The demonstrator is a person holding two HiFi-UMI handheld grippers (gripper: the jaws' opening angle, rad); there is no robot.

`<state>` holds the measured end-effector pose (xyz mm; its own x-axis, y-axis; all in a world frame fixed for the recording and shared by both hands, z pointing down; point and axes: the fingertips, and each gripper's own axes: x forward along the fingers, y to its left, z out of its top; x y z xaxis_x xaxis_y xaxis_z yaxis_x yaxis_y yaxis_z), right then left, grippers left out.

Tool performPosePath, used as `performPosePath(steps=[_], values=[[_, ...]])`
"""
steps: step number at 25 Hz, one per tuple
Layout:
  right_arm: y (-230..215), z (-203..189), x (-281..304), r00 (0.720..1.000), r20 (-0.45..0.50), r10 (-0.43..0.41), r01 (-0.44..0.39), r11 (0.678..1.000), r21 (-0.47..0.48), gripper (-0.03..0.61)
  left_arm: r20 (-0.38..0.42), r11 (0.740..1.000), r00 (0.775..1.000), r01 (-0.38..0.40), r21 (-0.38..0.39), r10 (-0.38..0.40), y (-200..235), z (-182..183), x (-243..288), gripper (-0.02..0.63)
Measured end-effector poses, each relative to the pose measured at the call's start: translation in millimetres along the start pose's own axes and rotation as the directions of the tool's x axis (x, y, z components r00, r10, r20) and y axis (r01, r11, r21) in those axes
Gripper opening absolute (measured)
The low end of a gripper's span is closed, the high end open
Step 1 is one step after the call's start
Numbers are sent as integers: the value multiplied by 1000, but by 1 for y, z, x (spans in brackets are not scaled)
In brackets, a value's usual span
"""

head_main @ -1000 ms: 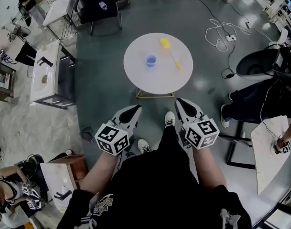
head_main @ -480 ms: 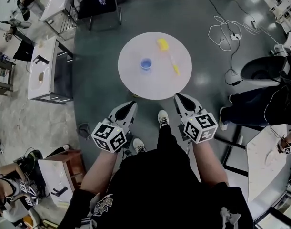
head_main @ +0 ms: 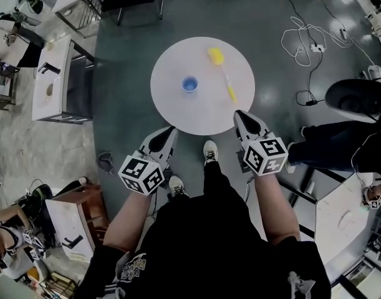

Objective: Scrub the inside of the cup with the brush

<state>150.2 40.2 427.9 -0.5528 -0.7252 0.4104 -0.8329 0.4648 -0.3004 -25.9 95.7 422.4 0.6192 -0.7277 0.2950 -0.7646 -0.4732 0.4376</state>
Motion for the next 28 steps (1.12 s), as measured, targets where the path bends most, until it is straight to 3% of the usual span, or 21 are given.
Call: performPosePath(steps=[7, 16, 28], values=[[-38, -9, 41, 999, -50, 13, -12, 1000, 9, 21, -12, 997, 998, -54, -49, 53, 21, -5, 29, 5], [-85, -28, 93, 993, -120, 5, -3, 1000, 17, 21, -18, 990, 990, -138, -35, 138, 50, -17, 59, 6], [-140, -61, 162, 971, -239, 13, -10, 1000, 15, 25, -43, 966, 970, -243, -82, 240, 62, -32, 79, 6]])
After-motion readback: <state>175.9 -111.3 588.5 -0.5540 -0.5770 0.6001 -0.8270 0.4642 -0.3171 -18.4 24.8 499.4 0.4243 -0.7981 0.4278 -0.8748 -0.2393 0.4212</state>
